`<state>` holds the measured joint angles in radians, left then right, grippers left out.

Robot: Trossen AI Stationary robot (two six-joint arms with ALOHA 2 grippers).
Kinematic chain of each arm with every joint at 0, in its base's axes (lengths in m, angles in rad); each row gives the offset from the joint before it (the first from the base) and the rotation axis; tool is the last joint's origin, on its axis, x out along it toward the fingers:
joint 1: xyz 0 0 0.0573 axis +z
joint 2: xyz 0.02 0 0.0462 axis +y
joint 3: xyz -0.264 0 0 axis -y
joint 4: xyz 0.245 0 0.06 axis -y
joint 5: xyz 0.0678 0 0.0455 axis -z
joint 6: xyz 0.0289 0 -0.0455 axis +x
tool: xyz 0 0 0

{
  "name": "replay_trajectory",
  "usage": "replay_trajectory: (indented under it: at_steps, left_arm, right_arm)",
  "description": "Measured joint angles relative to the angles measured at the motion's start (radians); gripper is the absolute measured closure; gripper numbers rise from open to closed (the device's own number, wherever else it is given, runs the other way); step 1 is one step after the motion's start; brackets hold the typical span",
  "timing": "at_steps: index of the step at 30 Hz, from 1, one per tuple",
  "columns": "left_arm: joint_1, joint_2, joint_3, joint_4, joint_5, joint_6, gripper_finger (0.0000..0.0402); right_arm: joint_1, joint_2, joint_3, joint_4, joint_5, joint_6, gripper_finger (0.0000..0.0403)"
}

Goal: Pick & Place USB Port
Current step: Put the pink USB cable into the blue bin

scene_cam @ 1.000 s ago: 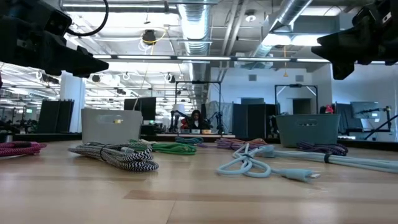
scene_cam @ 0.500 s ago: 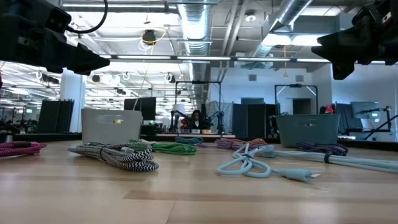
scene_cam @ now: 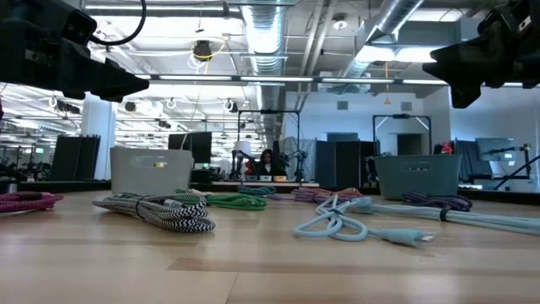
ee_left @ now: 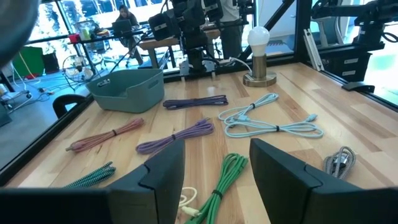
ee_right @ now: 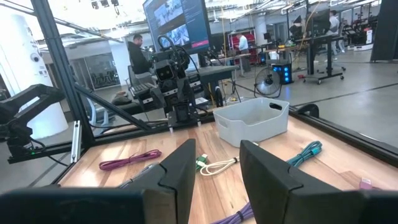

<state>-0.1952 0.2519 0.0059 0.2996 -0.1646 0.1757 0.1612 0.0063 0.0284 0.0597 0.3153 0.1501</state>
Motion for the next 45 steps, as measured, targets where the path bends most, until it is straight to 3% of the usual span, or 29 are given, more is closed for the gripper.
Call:
replay_trajectory:
  at_steps: [33, 38, 45]
  left_arm:
    - [0.000, 0.000, 0.000, 0.017, 0.000, 0.002, 0.0223]
    - [0.000, 0.000, 0.000, 0.016, -0.027, 0.003, 0.0261]
    - [0.000, 0.000, 0.000, 0.016, -0.028, 0.003, 0.0345]
  right_arm:
    - [-0.001, 0.000, 0.000, -0.002, 0.001, -0.002, 0.0285]
    - [0.000, 0.000, 0.000, -0.037, 0.002, -0.003, 0.0307]
    - [0.000, 0.000, 0.000, -0.058, 0.002, -0.070, 0.0388]
